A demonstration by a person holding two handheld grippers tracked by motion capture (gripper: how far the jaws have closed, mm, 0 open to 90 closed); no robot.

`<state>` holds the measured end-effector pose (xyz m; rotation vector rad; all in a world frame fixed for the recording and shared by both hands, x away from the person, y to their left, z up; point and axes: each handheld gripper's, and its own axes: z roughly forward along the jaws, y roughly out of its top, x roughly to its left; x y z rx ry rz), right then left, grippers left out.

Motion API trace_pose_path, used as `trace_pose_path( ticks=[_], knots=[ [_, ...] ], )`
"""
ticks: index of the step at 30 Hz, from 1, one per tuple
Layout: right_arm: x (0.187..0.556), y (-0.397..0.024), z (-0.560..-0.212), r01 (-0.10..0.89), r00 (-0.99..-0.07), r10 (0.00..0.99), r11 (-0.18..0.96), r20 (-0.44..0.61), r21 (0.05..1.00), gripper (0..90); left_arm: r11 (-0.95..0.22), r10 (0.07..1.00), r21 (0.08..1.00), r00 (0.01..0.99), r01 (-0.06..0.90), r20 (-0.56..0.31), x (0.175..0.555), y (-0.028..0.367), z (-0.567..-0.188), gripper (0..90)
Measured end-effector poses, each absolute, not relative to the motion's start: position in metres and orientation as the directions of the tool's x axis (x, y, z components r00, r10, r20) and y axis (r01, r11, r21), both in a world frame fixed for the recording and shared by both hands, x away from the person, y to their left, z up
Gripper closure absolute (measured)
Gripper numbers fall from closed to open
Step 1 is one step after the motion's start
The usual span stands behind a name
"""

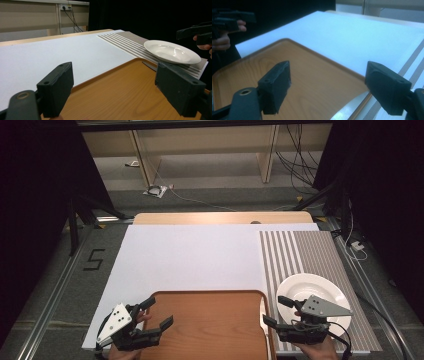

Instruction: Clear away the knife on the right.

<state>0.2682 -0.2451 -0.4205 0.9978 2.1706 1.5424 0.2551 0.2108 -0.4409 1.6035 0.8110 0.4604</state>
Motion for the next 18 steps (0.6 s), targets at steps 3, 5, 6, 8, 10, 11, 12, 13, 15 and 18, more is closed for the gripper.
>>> trace_pose_path(
  ticks=[3,5,6,8,10,11,12,13,15,18],
  knots=[
    [0.2688,-0.2467,-0.4206,0.364,-0.709,0.688,0.168,0.155,0.916,19.9,-0.037,0.721,0.969,0.678,0.246,-0.144,0.2552,0.2102,-0.4409,15.3],
    [0.2685,-0.2469,-0.4204,0.362,-0.708,0.689,0.167,0.154,0.917,19.1,-0.036,0.721,0.968,0.677,0.247,-0.146,0.2553,0.2103,-0.4408,15.3],
    [0.2685,-0.2466,-0.4205,0.36,-0.707,0.691,0.167,0.151,0.918,18.4,-0.034,0.721,0.968,0.677,0.247,-0.147,0.2554,0.2104,-0.4409,15.3],
    [0.2682,-0.246,-0.4206,0.352,-0.709,0.689,0.166,0.147,0.921,17.2,-0.033,0.721,0.968,0.677,0.248,-0.148,0.2555,0.2106,-0.4409,15.2],
    [0.2672,-0.2452,-0.4201,0.339,-0.711,0.689,0.164,0.138,0.926,16.6,-0.033,0.721,0.968,0.677,0.247,-0.148,0.2553,0.2105,-0.4409,15.2],
    [0.2665,-0.2451,-0.4195,0.33,-0.712,0.69,0.165,0.131,0.929,16.4,-0.034,0.721,0.968,0.677,0.247,-0.147,0.2554,0.2106,-0.4409,15.2],
    [0.266,-0.2451,-0.4191,0.324,-0.713,0.689,0.161,0.129,0.932,16.4,-0.035,0.721,0.968,0.677,0.247,-0.147,0.2554,0.2106,-0.4409,15.2],
    [0.2658,-0.2451,-0.4189,0.318,-0.713,0.69,0.159,0.125,0.934,16.4,-0.034,0.721,0.968,0.678,0.247,-0.147,0.2554,0.2106,-0.4409,15.2],
    [0.2651,-0.2453,-0.4187,0.309,-0.705,0.7,0.159,0.113,0.938,16.3,-0.034,0.721,0.969,0.677,0.246,-0.147,0.2554,0.2105,-0.4409,15.2],
    [0.265,-0.2459,-0.4189,0.302,-0.705,0.7,0.15,0.115,0.941,16.3,-0.033,0.721,0.969,0.677,0.246,-0.147,0.2554,0.2106,-0.4409,15.2]
  ],
)
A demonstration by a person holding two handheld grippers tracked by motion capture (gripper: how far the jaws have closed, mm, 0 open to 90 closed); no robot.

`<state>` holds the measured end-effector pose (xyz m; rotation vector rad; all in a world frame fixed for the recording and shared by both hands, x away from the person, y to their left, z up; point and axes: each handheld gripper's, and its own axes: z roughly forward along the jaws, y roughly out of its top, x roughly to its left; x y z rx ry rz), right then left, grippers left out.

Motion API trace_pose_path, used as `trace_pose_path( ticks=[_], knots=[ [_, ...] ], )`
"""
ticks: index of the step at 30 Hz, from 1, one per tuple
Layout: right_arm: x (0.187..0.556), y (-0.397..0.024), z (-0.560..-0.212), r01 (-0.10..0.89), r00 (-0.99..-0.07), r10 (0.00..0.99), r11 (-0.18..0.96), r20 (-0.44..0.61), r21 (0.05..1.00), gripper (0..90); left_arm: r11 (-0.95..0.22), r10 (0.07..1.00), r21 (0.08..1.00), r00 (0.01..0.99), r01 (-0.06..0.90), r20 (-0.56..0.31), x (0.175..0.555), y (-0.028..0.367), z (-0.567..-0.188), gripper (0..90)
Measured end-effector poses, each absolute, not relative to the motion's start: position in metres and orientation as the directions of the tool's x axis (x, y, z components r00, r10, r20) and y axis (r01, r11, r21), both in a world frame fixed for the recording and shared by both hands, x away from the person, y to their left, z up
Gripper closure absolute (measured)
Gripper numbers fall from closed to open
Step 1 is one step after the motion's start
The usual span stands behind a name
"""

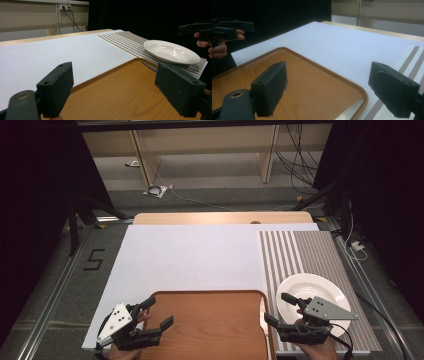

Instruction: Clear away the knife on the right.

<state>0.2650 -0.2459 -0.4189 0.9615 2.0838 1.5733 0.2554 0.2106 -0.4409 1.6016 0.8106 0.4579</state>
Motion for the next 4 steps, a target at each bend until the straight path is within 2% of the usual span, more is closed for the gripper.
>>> trace_pose_path(
  ticks=[4],
  knots=[
    [0.265,-0.2455,-0.419,0.296,-0.704,0.702,0.15,0.109,0.943,16.1,-0.035,0.721,0.969,0.677,0.244,-0.145,0.2554,0.2106,-0.4408,15.2]
  ],
)
